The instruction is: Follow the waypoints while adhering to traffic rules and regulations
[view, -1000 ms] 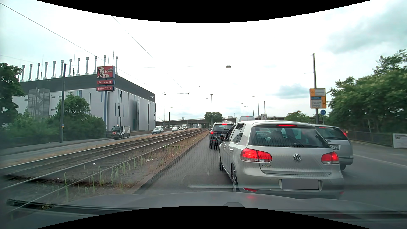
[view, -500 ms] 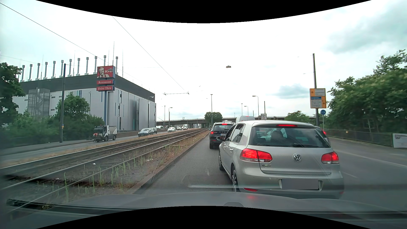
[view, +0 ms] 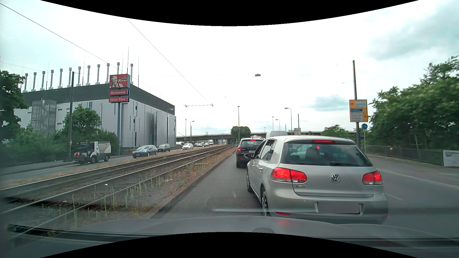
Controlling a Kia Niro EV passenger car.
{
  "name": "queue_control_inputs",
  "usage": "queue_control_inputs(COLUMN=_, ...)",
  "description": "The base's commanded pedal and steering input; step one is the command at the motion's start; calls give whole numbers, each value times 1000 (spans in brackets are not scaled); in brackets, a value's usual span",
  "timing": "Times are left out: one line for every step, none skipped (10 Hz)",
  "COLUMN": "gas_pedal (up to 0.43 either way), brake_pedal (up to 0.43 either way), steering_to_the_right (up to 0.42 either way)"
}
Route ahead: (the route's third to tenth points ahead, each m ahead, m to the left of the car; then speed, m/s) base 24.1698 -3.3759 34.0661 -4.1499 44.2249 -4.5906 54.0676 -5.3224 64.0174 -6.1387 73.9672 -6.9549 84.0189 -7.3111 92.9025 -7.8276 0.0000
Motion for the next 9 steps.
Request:
queue_control_inputs(gas_pedal=0, brake_pedal=244, steering_to_the_right=1)
queue_control_inputs(gas_pedal=0, brake_pedal=244, steering_to_the_right=1)
queue_control_inputs(gas_pedal=0, brake_pedal=244, steering_to_the_right=1)
queue_control_inputs(gas_pedal=0, brake_pedal=244, steering_to_the_right=1)
queue_control_inputs(gas_pedal=0, brake_pedal=244, steering_to_the_right=1)
queue_control_inputs(gas_pedal=0, brake_pedal=244, steering_to_the_right=1)
queue_control_inputs(gas_pedal=0, brake_pedal=244, steering_to_the_right=1)
queue_control_inputs(gas_pedal=0, brake_pedal=250, steering_to_the_right=1)
queue_control_inputs(gas_pedal=0, brake_pedal=244, steering_to_the_right=1)
